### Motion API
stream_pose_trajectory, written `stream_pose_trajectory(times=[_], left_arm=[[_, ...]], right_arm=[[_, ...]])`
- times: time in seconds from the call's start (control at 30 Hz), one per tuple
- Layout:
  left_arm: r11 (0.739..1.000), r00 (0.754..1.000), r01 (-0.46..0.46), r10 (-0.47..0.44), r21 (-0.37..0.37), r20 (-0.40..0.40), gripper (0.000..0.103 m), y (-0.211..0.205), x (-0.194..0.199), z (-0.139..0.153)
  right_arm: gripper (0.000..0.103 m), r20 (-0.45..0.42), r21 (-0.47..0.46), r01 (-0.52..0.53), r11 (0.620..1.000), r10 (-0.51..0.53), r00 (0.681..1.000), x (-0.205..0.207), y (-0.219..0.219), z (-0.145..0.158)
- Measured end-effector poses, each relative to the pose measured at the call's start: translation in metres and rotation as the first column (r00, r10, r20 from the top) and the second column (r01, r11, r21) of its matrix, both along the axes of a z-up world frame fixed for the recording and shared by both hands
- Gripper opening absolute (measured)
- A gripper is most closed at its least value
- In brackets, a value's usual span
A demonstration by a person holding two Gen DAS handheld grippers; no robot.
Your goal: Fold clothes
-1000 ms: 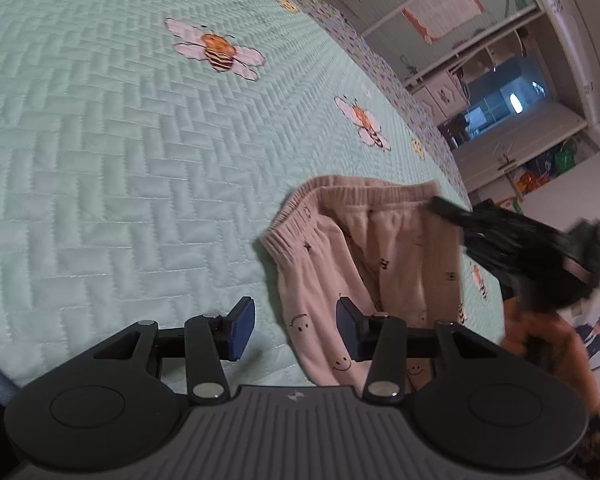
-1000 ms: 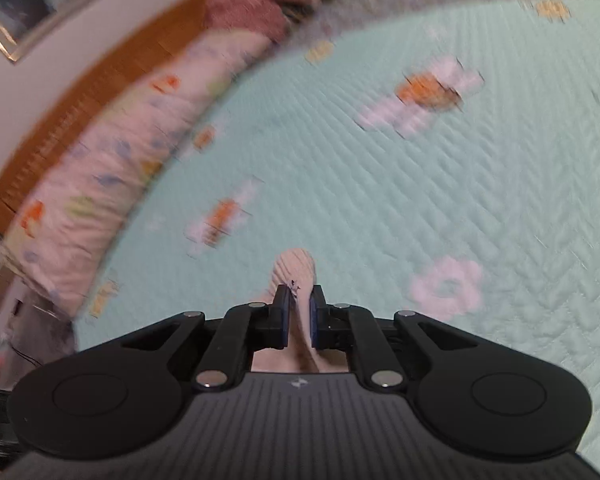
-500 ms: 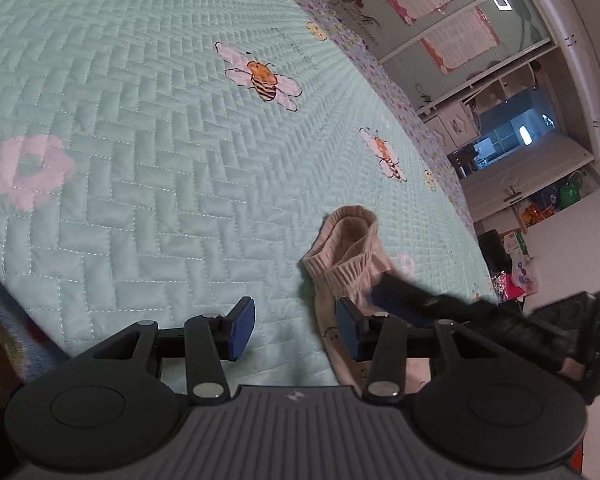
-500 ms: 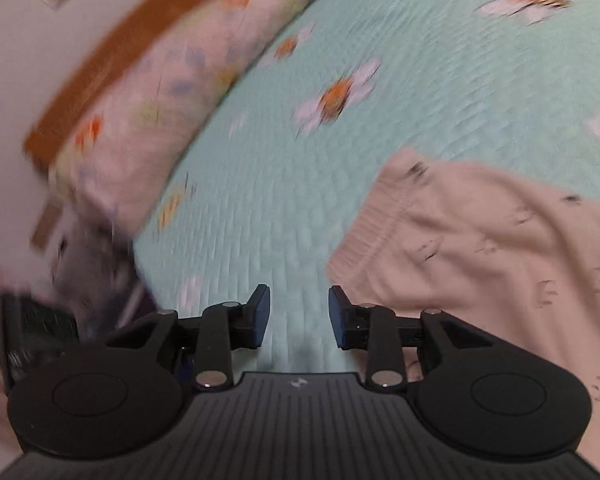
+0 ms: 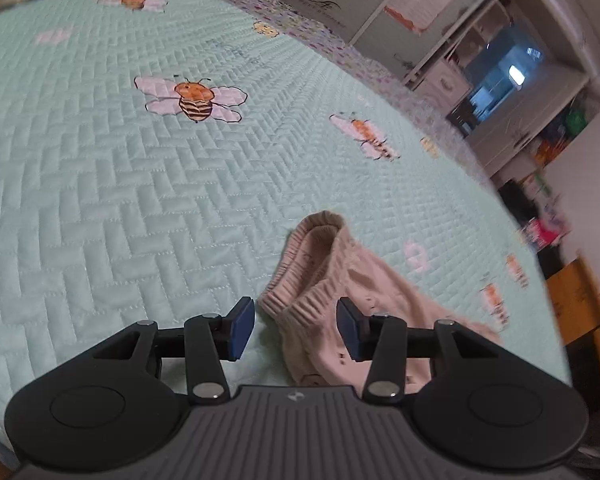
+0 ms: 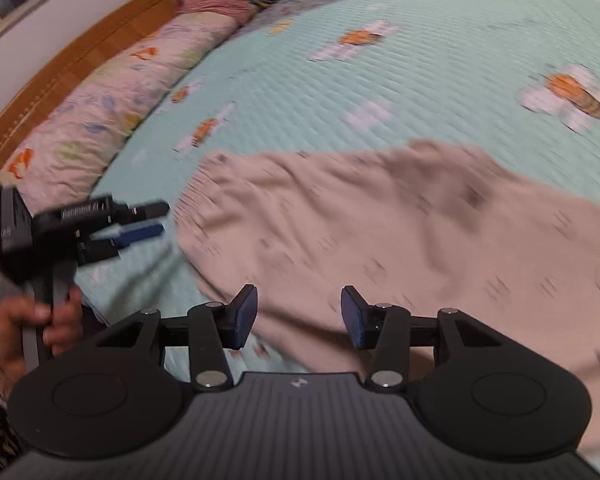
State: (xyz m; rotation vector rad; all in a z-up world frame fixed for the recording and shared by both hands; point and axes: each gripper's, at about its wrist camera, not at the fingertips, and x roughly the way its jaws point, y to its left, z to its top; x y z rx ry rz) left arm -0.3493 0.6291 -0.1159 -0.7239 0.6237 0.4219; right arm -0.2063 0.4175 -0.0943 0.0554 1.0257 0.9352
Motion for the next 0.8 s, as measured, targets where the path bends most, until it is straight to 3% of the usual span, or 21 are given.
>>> stream_pose_trajectory(times=[0.23,0.4,0.53,0.63,0.73,0.8], left_arm=[[0.996,0.997,0.067,-0.066,0.061,-0.03,0.044,-0.011,0.016,-0.002],[0.997,0.996,0.081,-0.08,0.013,-0.042,0.036,-0.012,0.022,-0.008],[0.997,0.997,0.069,-0.07,-0.034,-0.038,0.022,-0.007,0.024,-0.012],[0.998,0.998,0.055,-0.055,0.038,-0.001,0.012,-0.011,0.021,0.003],[0.989,1.0,0.022,-0.024,0.144,0.011,0.011,-0.013,0.019,0.021],[0.986,0.999,0.031,-0.023,0.166,-0.044,0.011,-0.012,0.025,0.016]], right_arm=[[0.052,-0.025,0.0,0.056,0.998,-0.056,0.998,-0.001,-0.025,-0.012],[0.055,-0.015,0.022,0.068,0.997,-0.067,0.998,0.001,-0.033,-0.009],[0.058,-0.012,0.023,0.079,0.997,-0.079,0.997,0.001,-0.037,-0.01],[0.058,-0.025,0.023,0.101,0.995,-0.1,0.995,0.003,-0.041,-0.015],[0.058,-0.042,0.041,0.107,0.993,-0.106,0.994,0.004,-0.042,-0.018],[0.058,-0.065,0.048,0.102,0.994,-0.099,0.993,0.004,-0.041,-0.022]])
